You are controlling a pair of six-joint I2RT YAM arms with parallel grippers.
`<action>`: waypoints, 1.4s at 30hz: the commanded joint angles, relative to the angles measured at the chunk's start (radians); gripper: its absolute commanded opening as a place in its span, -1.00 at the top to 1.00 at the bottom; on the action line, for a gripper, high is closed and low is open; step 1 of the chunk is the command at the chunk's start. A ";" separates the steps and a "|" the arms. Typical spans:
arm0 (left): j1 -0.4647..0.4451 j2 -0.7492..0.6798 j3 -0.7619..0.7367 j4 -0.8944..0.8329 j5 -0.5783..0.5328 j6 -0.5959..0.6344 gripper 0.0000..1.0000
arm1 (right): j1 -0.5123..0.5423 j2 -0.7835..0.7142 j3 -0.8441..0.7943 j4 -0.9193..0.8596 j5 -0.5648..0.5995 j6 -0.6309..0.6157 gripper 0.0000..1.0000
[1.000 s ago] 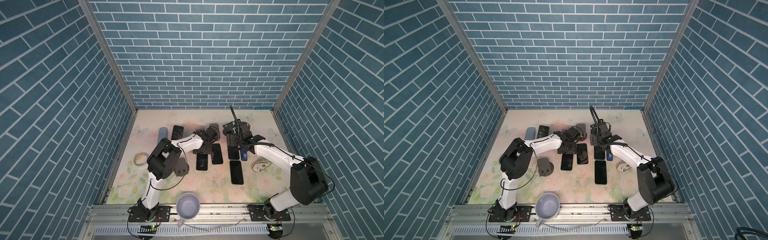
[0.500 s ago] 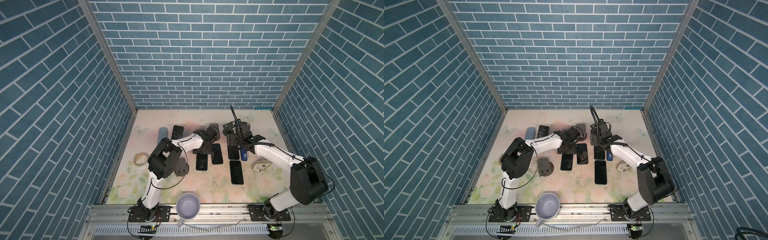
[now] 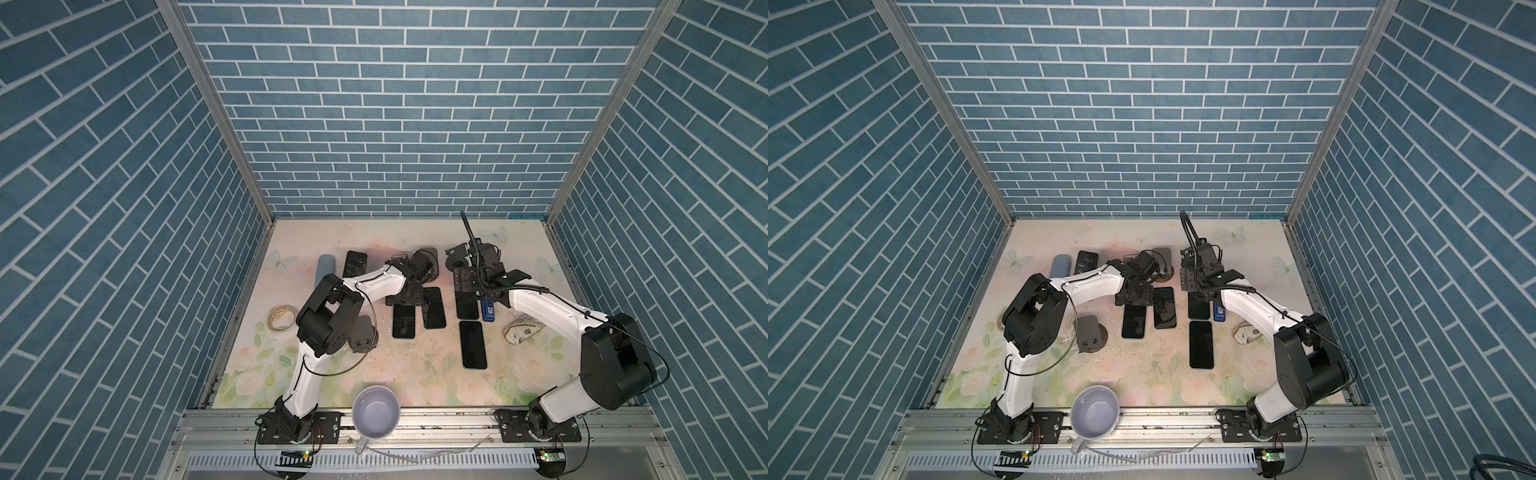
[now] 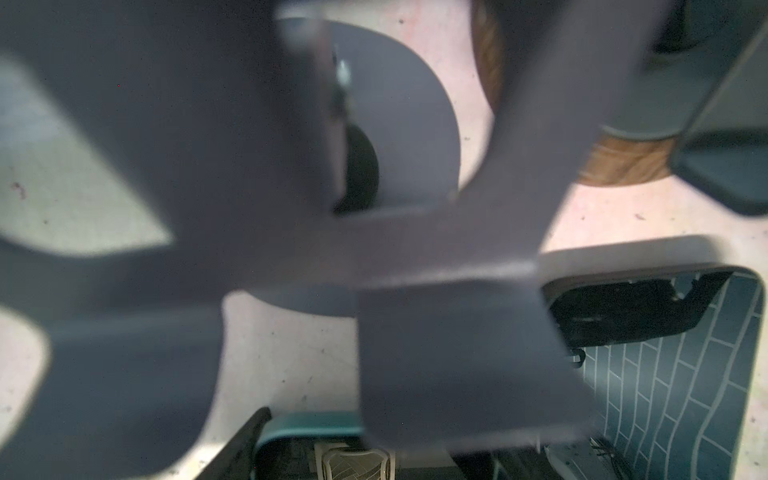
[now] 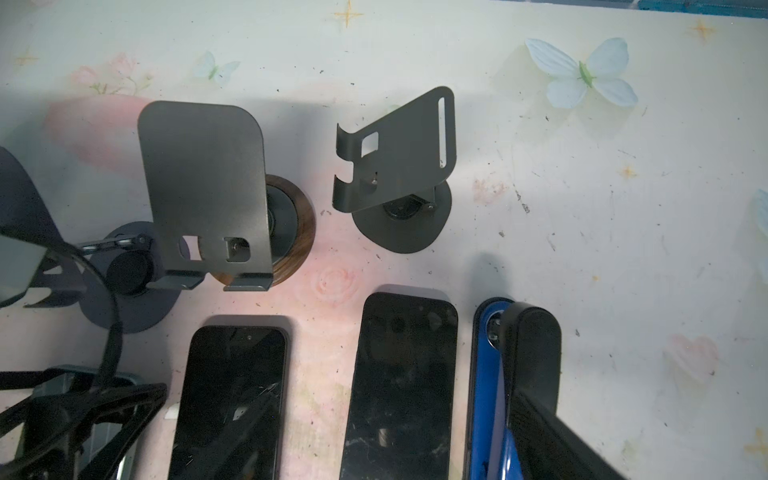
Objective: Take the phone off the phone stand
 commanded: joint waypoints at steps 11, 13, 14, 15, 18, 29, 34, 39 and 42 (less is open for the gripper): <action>0.008 0.013 0.001 -0.021 -0.028 0.021 -0.63 | -0.006 0.003 -0.010 0.023 -0.013 0.031 -0.76; 0.007 0.008 -0.001 -0.020 -0.030 0.020 -0.64 | -0.006 0.004 -0.008 0.025 -0.017 0.033 -0.76; 0.008 0.005 -0.003 -0.020 -0.031 0.022 -0.65 | -0.006 0.006 -0.008 0.024 -0.017 0.033 -0.76; 0.008 0.000 -0.005 -0.018 -0.033 0.022 -0.66 | -0.006 0.006 -0.007 0.025 -0.018 0.034 -0.76; 0.008 -0.014 -0.011 -0.012 -0.032 0.025 -0.68 | -0.006 0.007 -0.006 0.026 -0.023 0.036 -0.76; 0.005 -0.112 -0.064 0.064 -0.031 0.057 -0.72 | -0.006 0.010 0.014 -0.005 -0.034 0.033 -0.76; 0.002 -0.164 -0.090 0.089 -0.045 0.080 -0.73 | -0.006 0.008 0.031 -0.021 -0.035 0.029 -0.76; -0.004 -0.211 -0.111 0.097 -0.049 0.100 -0.73 | -0.007 0.014 0.053 -0.039 -0.046 0.029 -0.76; -0.009 -0.248 -0.145 0.113 -0.058 0.098 -0.73 | -0.006 0.020 0.069 -0.053 -0.053 0.029 -0.76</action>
